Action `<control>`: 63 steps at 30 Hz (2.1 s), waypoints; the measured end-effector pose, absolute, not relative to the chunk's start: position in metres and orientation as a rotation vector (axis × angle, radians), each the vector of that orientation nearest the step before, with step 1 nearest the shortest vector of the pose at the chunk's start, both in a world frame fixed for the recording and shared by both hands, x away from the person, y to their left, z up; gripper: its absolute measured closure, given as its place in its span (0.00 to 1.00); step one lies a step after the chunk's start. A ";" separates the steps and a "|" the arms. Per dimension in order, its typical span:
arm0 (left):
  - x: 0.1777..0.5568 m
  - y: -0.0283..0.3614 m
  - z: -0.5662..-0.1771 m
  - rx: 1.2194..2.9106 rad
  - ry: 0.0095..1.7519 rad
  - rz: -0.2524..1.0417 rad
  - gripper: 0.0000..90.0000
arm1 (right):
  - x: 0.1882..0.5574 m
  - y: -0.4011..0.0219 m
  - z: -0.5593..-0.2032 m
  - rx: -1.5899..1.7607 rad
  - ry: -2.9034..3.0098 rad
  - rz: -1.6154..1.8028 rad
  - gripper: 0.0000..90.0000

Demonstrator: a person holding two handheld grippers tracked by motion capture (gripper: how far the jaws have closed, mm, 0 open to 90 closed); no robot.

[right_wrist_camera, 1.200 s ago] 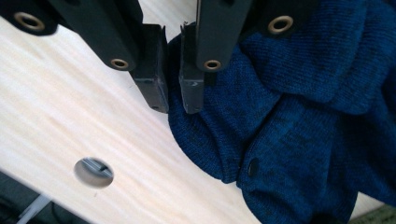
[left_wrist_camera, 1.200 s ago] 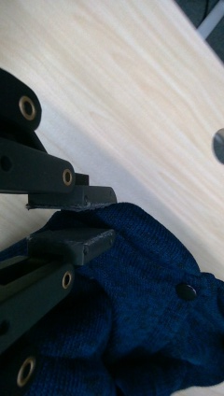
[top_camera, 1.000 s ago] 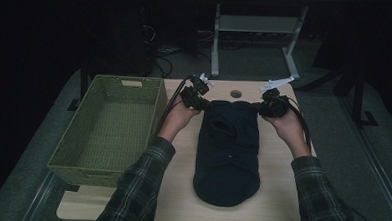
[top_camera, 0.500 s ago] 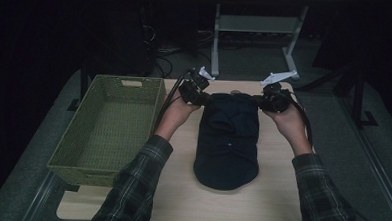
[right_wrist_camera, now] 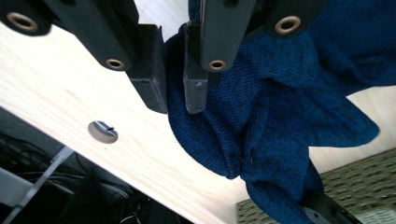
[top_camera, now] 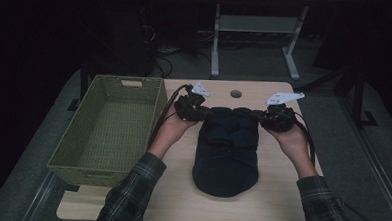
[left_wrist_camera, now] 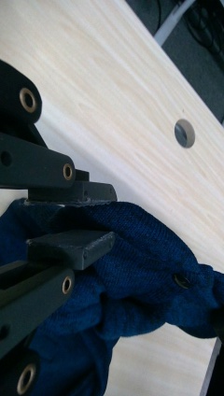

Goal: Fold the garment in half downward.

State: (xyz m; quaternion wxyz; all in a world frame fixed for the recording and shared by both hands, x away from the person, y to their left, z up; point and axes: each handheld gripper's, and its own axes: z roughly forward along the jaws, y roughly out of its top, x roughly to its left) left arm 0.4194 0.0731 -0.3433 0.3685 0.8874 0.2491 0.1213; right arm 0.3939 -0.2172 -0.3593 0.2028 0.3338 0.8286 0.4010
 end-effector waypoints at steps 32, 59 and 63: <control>0.344 0.093 -0.365 2.339 0.521 0.168 0.86 | 0.304 -0.216 -0.388 0.831 2.430 1.188 0.87; 0.291 0.094 -0.415 2.484 0.541 0.092 0.86 | 0.242 -0.195 -0.440 0.741 2.605 1.149 0.77; 0.289 0.100 -0.398 2.420 0.546 0.080 0.84 | 0.240 -0.202 -0.431 0.766 2.586 1.198 0.71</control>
